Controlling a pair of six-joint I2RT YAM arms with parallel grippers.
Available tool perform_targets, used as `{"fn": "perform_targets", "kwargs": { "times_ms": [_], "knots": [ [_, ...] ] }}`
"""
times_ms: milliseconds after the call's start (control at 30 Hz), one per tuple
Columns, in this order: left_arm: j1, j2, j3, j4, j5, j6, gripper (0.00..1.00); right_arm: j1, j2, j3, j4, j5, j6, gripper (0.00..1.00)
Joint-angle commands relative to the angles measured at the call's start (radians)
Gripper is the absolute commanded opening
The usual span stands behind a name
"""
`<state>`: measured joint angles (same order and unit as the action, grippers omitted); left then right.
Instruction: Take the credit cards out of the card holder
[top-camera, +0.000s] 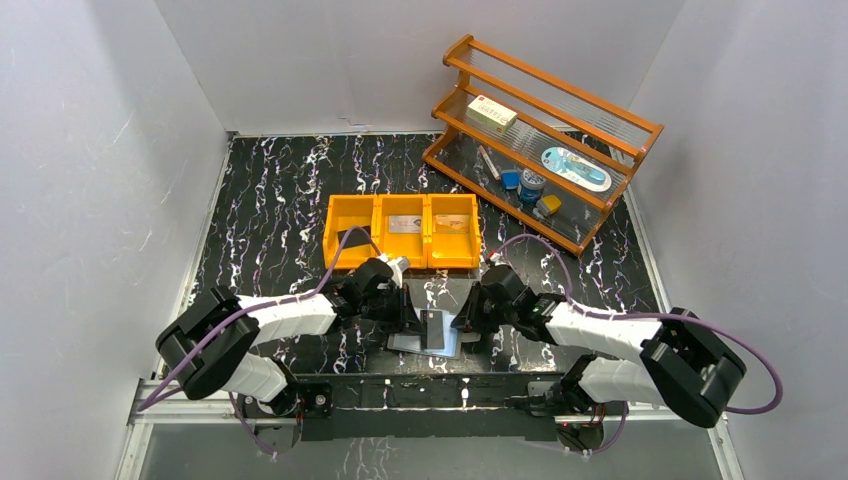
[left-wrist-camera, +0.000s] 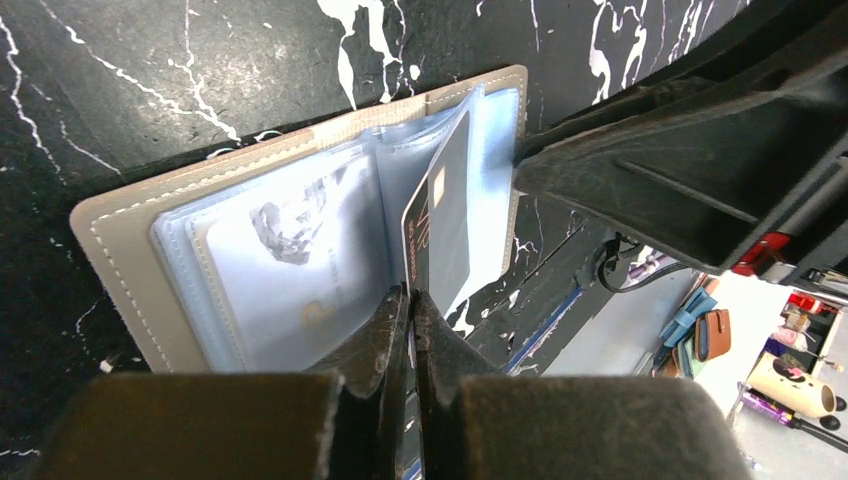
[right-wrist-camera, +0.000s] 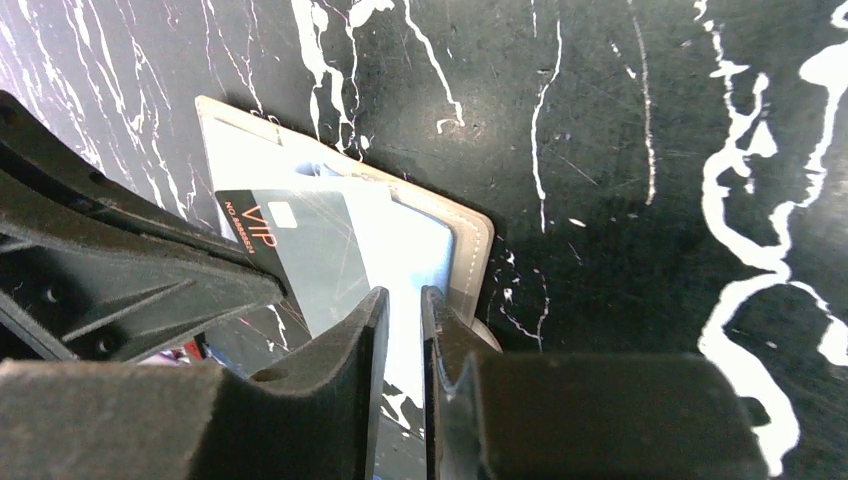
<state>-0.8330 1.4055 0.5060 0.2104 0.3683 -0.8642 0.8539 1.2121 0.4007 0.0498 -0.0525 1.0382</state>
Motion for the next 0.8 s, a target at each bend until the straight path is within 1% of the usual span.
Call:
{"fn": "perform_targets", "kwargs": {
  "times_ms": [0,133,233,300,400,567,667,767],
  "knots": [
    [-0.003,-0.033,0.022,-0.061,-0.043,0.024,0.0,0.002,-0.072,0.055,-0.067,0.033,-0.089,0.27],
    [-0.003,-0.033,0.029,-0.062,-0.045,0.023,0.0,0.002,-0.067,0.039,0.081,-0.069,-0.094,0.27],
    [-0.003,-0.033,0.036,-0.071,-0.05,0.026,0.0,0.003,0.015,0.054,0.184,-0.165,-0.107,0.27],
    [-0.003,-0.033,0.039,-0.077,-0.052,0.028,0.0,0.005,0.079,0.076,0.207,-0.191,-0.115,0.28],
    [-0.003,-0.031,0.047,-0.088,-0.052,0.037,0.0,0.004,0.143,0.071,0.207,-0.159,-0.085,0.28],
    [-0.003,-0.033,0.07,-0.162,-0.08,0.066,0.0,0.004,0.148,0.03,0.12,-0.025,-0.036,0.29],
    [-0.002,-0.075,0.08,-0.226,-0.134,0.086,0.0,0.001,0.146,-0.001,0.112,-0.011,-0.022,0.3],
    [-0.003,-0.098,0.078,-0.231,-0.146,0.09,0.0,0.0,0.152,-0.012,0.103,-0.017,-0.018,0.3]
  ]
}}
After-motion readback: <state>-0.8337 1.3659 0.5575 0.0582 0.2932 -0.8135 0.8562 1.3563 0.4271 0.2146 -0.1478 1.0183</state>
